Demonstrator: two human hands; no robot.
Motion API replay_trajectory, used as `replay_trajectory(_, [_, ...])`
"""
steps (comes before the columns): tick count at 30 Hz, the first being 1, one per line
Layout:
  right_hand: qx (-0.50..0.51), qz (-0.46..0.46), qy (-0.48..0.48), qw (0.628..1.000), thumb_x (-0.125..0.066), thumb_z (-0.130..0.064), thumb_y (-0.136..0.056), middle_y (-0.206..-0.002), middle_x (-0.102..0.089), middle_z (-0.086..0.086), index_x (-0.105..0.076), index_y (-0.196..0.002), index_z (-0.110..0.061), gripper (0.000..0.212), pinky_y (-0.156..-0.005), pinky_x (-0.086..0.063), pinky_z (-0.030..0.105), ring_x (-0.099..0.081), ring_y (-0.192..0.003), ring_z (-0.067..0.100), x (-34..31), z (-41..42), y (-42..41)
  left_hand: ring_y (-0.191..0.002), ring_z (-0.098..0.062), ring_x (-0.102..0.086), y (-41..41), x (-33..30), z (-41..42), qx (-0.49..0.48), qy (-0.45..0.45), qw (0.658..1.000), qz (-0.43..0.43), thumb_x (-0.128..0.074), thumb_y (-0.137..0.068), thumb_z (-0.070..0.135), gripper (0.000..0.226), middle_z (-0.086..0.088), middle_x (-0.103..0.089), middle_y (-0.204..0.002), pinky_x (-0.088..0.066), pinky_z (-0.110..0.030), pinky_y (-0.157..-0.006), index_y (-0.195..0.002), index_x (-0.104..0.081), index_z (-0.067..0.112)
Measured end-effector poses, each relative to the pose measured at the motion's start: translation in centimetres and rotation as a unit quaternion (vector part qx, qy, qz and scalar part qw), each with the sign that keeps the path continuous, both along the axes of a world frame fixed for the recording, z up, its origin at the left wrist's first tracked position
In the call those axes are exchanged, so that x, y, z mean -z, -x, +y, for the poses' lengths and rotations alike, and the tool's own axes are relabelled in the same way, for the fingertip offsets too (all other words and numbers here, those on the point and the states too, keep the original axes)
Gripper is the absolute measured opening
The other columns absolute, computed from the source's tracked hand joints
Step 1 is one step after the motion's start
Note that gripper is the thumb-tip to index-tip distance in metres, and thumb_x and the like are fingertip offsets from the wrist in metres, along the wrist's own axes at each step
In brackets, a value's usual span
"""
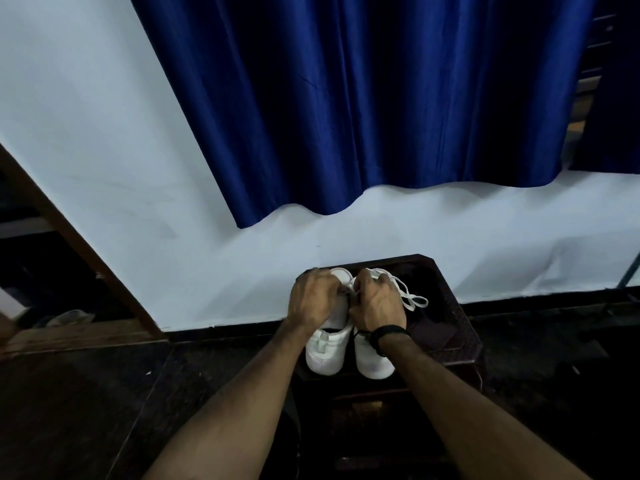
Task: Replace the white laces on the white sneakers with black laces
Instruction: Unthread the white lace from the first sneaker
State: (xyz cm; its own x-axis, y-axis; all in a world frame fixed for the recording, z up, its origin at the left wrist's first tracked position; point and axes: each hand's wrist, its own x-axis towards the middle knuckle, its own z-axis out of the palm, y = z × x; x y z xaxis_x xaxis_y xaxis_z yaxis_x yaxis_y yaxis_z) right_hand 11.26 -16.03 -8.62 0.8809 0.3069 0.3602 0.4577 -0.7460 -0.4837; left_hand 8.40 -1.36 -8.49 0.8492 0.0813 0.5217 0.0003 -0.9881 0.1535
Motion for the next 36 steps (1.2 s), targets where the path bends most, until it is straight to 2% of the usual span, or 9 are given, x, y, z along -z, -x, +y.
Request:
replay_trajectory(2, [0.007,0.003,0.002,1.0,-0.062,-0.023,-0.075,-0.084,-0.06,0.018,-0.058,-0.095,-0.013,0.023,-0.07,-0.045,0.038,-0.057,-0.084,0.037,0.3,0.1,-0.2,-0.084,-0.02,-0.062,0.2,-1.4,-0.1,-0.09,0.216,0.966,-0.11,-0.054,-0.088,0.021,0.021,0.001,-0.069,-0.083,-0.048,-0.03,-0.072,-0.076,-0.072,0.019])
replay_trajectory(5, [0.005,-0.004,0.005,1.0,-0.062,-0.022,-0.072,-0.081,-0.061,0.017,-0.058,-0.091,-0.014,0.021,-0.07,-0.049,0.039,-0.057,-0.082,0.037,0.7,0.3,-0.5,-0.091,-0.02,-0.066,-0.2,-4.7,2.0,-0.254,0.536,0.762,-0.258,-0.06,-0.089,0.012,0.021,0.002,-0.072,-0.095,-0.05,-0.026,-0.083,-0.079,-0.07,0.026])
replay_trajectory(7, [0.003,-0.008,0.002,1.0,-0.064,-0.021,-0.071,-0.078,-0.06,0.016,-0.058,-0.087,-0.013,0.02,-0.067,-0.049,0.039,-0.057,-0.079,0.036,0.8,0.4,-0.6,-0.091,-0.022,-0.064,0.3,-6.1,4.4,-0.319,0.603,0.684,-0.258,-0.058,-0.091,0.018,0.017,-0.002,-0.072,-0.1,-0.052,-0.03,-0.088,-0.086,-0.073,0.025])
replay_trajectory(11, [-0.001,-0.018,0.006,1.0,-0.065,-0.019,-0.068,-0.074,-0.059,0.016,-0.057,-0.085,-0.012,0.02,-0.064,-0.046,0.038,-0.057,-0.076,0.036,1.0,0.4,-0.7,-0.118,-0.031,-0.051,1.9,-5.0,5.6,-0.391,0.403,0.826,-0.051,-0.06,-0.089,0.024,0.029,-0.008,-0.061,-0.125,-0.046,-0.042,-0.098,-0.116,-0.069,0.018])
replay_trajectory(16, [-0.004,-0.009,0.004,1.0,-0.059,-0.023,-0.073,-0.078,-0.061,0.012,-0.055,-0.086,-0.016,0.016,-0.068,-0.047,0.038,-0.057,-0.08,0.033,1.2,0.6,-1.1,-0.113,-0.025,-0.051,1.0,-3.0,1.5,-0.06,0.1,0.99,0.073,-0.058,-0.087,0.027,0.036,-0.001,-0.064,-0.121,-0.046,-0.036,-0.094,-0.12,-0.067,0.019])
replay_trajectory(23, [-0.006,-0.013,0.005,1.0,-0.059,-0.029,-0.077,-0.078,-0.061,0.012,-0.055,-0.088,-0.016,0.017,-0.068,-0.046,0.037,-0.056,-0.082,0.032,1.5,0.6,-1.3,-0.085,-0.027,-0.06,0.2,-0.6,-0.7,0.002,-0.094,0.991,0.093,-0.043,-0.076,0.041,0.042,-0.004,-0.069,-0.079,-0.044,-0.035,-0.076,-0.079,-0.075,0.014])
replay_trajectory(27, [-0.003,-0.006,0.01,1.0,-0.054,-0.031,-0.077,-0.078,-0.061,0.011,-0.053,-0.092,-0.019,0.019,-0.065,-0.047,0.037,-0.056,-0.081,0.032,1.7,0.7,-1.4,-0.081,-0.021,-0.059,0.7,-1.4,0.3,-0.105,0.14,0.978,-0.11,-0.061,-0.088,0.026,0.019,0.002,-0.069,-0.08,-0.047,-0.034,-0.068,-0.077,-0.074,0.019])
replay_trajectory(32, [0.004,-0.004,0.003,1.0,-0.057,-0.026,-0.076,-0.078,-0.06,0.012,-0.054,-0.091,-0.019,0.016,-0.065,-0.044,0.036,-0.056,-0.081,0.032,1.5,0.6,-1.2,-0.098,-0.021,-0.064,1.2,-5.3,4.3,-0.322,0.453,0.784,-0.274,-0.059,-0.094,0.021,0.013,0.003,-0.071,-0.104,-0.046,-0.029,-0.077,-0.091,-0.071,0.025])
replay_trajectory(36, [0.003,-0.002,0.001,1.0,-0.058,-0.025,-0.075,-0.079,-0.059,0.013,-0.054,-0.09,-0.018,0.017,-0.067,-0.046,0.037,-0.057,-0.081,0.034,1.2,0.7,-1.0,-0.115,-0.031,-0.054,2.1,-4.3,5.8,-0.375,0.355,0.848,-0.119,-0.058,-0.093,0.028,0.025,-0.01,-0.063,-0.119,-0.043,-0.043,-0.094,-0.113,-0.068,0.017])
